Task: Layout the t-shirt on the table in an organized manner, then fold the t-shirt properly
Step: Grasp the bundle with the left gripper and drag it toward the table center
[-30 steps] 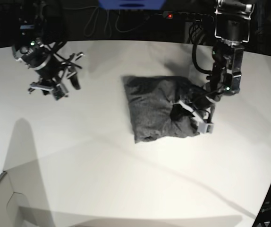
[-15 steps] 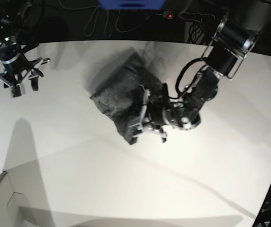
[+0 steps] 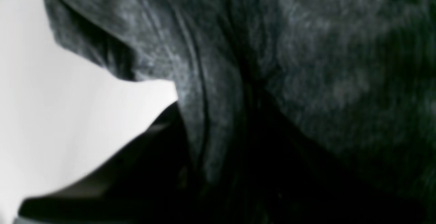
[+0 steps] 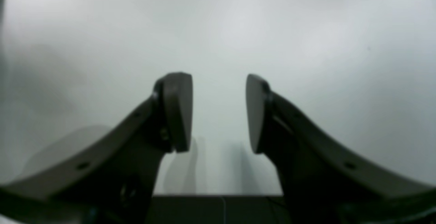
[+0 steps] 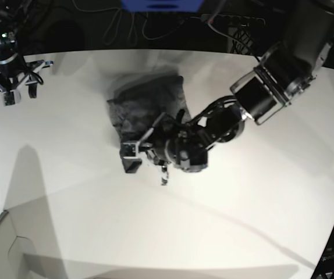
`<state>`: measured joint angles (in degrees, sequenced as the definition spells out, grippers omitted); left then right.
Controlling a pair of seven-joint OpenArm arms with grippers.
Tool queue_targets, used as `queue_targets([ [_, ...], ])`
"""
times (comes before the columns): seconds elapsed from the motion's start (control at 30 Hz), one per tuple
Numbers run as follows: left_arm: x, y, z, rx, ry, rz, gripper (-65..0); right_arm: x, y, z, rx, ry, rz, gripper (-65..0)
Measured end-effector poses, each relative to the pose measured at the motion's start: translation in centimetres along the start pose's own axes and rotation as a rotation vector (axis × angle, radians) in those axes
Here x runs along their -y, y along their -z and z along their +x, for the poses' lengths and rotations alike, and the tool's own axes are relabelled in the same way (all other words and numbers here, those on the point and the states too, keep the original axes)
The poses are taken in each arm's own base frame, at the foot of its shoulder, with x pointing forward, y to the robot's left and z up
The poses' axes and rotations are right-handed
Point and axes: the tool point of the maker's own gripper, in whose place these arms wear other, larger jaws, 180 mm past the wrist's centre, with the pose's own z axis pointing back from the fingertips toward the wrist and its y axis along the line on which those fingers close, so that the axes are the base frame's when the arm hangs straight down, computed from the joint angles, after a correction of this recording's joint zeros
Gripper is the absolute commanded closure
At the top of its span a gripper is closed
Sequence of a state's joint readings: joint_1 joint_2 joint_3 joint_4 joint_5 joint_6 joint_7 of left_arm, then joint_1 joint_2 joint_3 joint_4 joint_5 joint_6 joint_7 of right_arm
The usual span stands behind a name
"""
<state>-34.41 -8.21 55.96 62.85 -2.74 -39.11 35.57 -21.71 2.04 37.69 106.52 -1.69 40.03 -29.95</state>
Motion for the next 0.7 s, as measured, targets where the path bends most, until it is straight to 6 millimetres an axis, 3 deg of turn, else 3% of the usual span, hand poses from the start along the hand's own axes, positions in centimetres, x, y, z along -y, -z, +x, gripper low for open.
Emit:
queue_targets([
  [0.1,0.4,0.3,0.4,-0.044,0.09,-0.01,-3.8,-0.6,-0.4,-0.5,-0.014,0.008,0.004,-26.5],
  [0.27,0.7,0.5,1.1,-0.075,0.166,-0.012,-18.5,-0.7,-0.7,0.7,0.023,0.006,-0.004,-26.5],
  [0.4,0.1,0.4,1.5,-0.084,0.177,0.002,-28.2,-1.3,-0.7,0.3,0.01,0.023,0.003,-26.5],
  [0.53,-1.0,-0.2,1.6,-0.041,0.098,0.009,-30.5,-1.2,-0.7,0.3,0.013,0.023,0.003,-26.5],
  [0.7,-4.1,-1.8,0.4,-0.018,-0.04,0.074,-30.6,-1.2,-0.7,0.3,0.012,0.022,0.003,-26.5],
])
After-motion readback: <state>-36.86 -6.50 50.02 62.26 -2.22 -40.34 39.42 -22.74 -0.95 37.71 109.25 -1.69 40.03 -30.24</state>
